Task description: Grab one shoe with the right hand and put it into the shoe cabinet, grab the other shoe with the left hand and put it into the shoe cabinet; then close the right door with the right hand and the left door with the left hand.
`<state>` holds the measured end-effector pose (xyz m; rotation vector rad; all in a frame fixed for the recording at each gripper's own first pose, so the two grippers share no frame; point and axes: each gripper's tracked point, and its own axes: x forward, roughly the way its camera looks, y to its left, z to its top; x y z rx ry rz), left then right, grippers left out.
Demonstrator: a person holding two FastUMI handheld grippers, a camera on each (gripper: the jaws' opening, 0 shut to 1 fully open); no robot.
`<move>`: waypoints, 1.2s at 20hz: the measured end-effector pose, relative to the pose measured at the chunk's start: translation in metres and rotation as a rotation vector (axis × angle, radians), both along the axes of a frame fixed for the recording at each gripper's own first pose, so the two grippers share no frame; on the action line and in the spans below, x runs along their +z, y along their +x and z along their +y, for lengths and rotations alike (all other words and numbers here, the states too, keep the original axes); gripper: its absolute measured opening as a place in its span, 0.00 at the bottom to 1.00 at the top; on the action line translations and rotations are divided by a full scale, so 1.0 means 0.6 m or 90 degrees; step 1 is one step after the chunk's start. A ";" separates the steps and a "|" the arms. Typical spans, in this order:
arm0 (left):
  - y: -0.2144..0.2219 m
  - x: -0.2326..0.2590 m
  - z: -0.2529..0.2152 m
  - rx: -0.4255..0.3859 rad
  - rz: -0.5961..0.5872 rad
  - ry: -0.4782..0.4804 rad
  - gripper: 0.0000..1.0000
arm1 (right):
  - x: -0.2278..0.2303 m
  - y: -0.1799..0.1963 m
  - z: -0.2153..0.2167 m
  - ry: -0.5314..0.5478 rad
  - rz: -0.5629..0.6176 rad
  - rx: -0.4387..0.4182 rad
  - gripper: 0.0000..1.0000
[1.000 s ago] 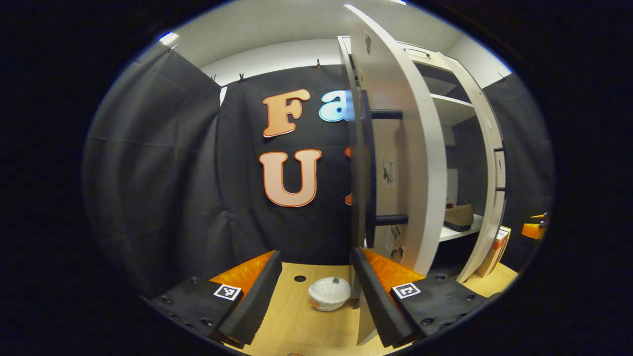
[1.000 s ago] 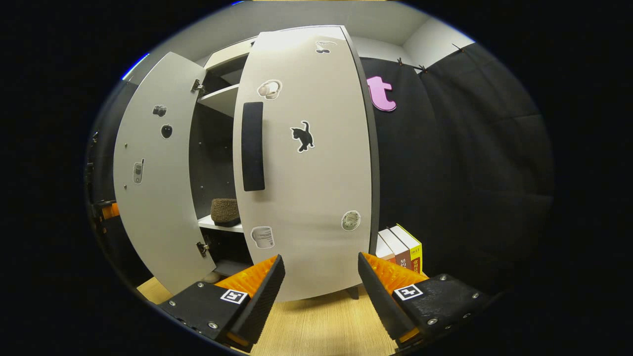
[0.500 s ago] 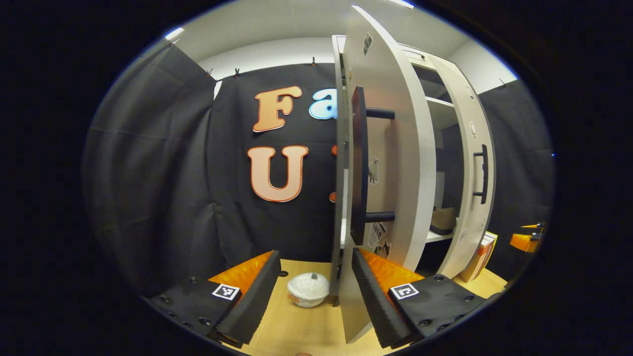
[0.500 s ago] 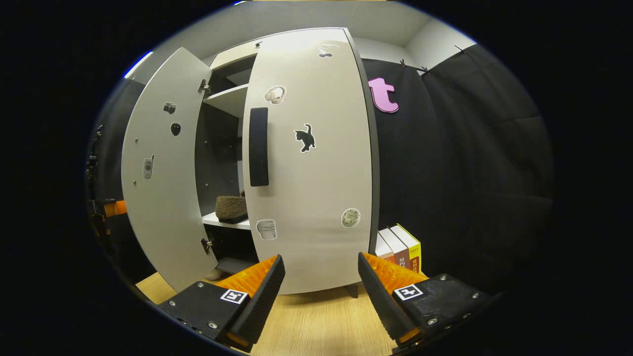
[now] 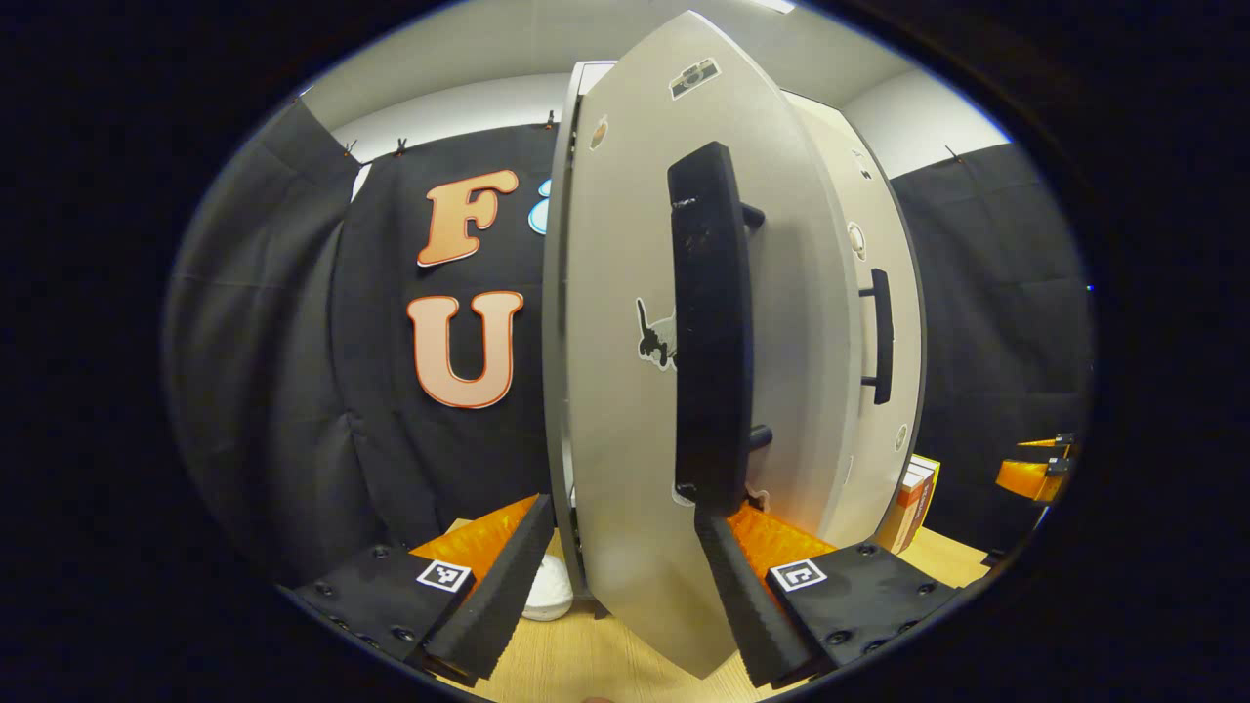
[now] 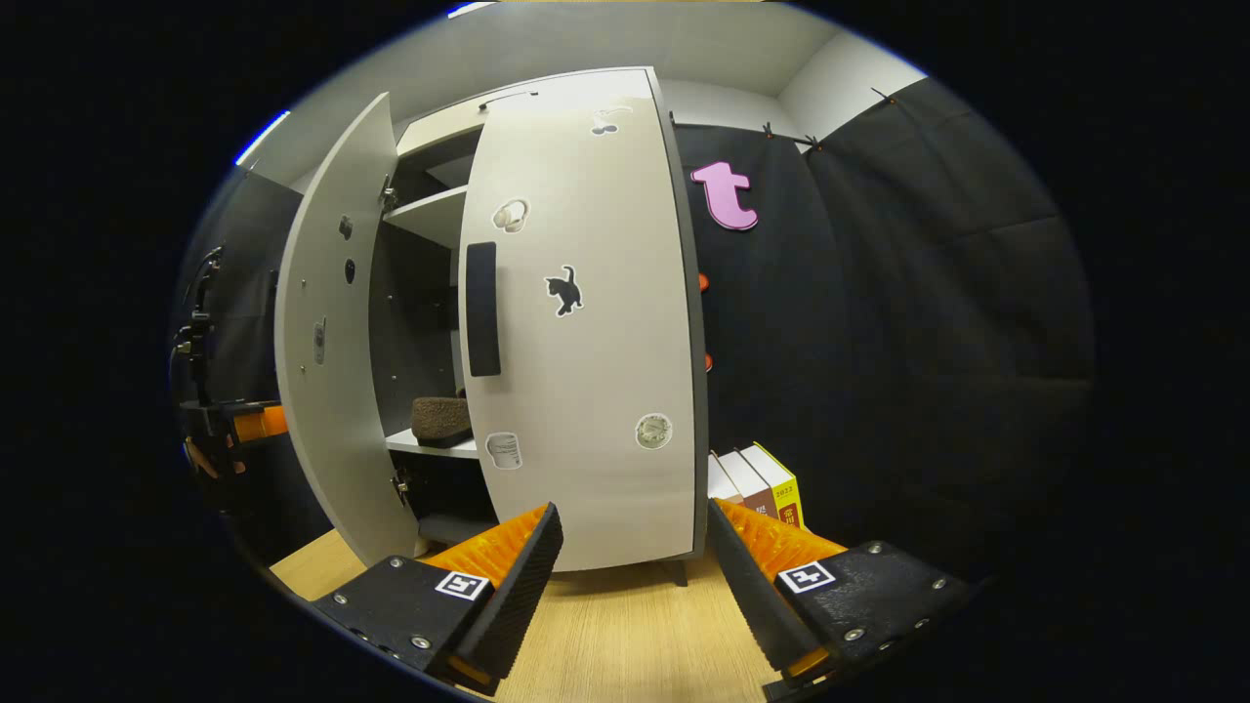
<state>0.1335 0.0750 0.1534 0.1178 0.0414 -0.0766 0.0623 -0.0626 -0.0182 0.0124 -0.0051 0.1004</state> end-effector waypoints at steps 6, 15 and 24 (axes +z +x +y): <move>0.099 -0.006 -0.041 -0.015 -0.006 0.023 0.94 | 0.000 -0.019 -0.063 -0.007 -0.005 -0.047 0.92; 0.153 -0.017 -0.065 -0.011 0.003 0.020 0.94 | -0.011 -0.015 -0.099 -0.003 0.012 -0.081 0.92; 0.150 -0.018 -0.063 0.008 0.026 -0.014 0.94 | 0.019 0.034 -0.073 -0.014 0.026 -0.072 0.92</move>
